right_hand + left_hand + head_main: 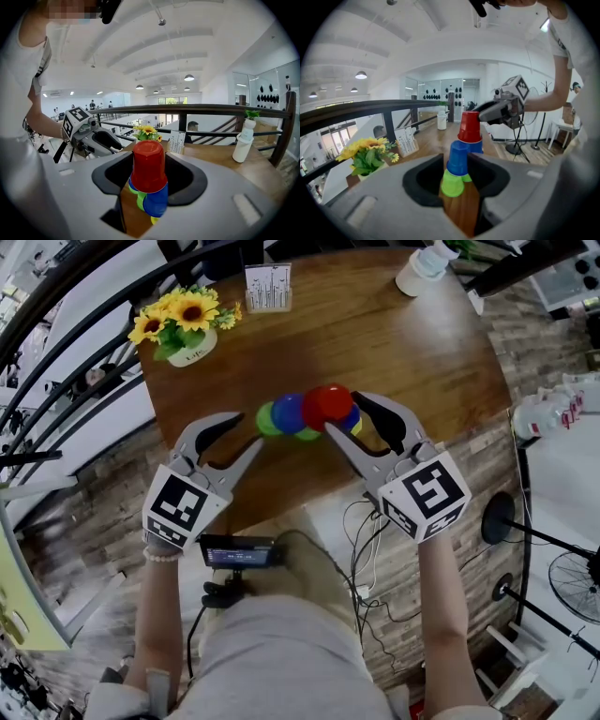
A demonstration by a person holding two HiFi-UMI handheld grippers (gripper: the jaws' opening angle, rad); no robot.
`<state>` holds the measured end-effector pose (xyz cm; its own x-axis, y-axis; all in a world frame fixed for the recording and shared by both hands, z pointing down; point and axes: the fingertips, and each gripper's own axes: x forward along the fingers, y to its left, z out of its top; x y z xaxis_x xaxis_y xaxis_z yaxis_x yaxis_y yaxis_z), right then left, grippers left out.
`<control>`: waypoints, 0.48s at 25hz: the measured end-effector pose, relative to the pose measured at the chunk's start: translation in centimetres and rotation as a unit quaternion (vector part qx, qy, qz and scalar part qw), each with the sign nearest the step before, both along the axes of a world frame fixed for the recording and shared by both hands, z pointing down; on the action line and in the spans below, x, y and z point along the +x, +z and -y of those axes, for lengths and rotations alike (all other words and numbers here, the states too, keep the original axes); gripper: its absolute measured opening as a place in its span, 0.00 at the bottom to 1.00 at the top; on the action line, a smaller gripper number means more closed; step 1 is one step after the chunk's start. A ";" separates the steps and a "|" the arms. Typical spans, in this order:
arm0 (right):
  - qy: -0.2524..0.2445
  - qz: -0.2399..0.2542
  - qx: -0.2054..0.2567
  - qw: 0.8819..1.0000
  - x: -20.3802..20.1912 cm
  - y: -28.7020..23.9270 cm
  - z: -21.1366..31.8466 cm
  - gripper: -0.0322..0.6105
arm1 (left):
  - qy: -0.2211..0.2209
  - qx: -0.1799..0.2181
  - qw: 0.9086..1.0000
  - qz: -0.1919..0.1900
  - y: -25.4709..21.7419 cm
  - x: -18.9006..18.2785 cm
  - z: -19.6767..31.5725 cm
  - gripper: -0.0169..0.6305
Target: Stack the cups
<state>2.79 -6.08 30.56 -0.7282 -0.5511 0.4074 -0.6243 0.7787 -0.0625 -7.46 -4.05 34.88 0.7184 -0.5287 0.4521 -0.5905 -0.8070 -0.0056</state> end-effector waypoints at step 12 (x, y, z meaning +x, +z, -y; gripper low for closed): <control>0.006 0.006 0.008 1.000 0.6 -0.8 -1.0 0.37 | 0.005 0.007 1.000 -0.001 -0.7 -0.2 -0.4 0.26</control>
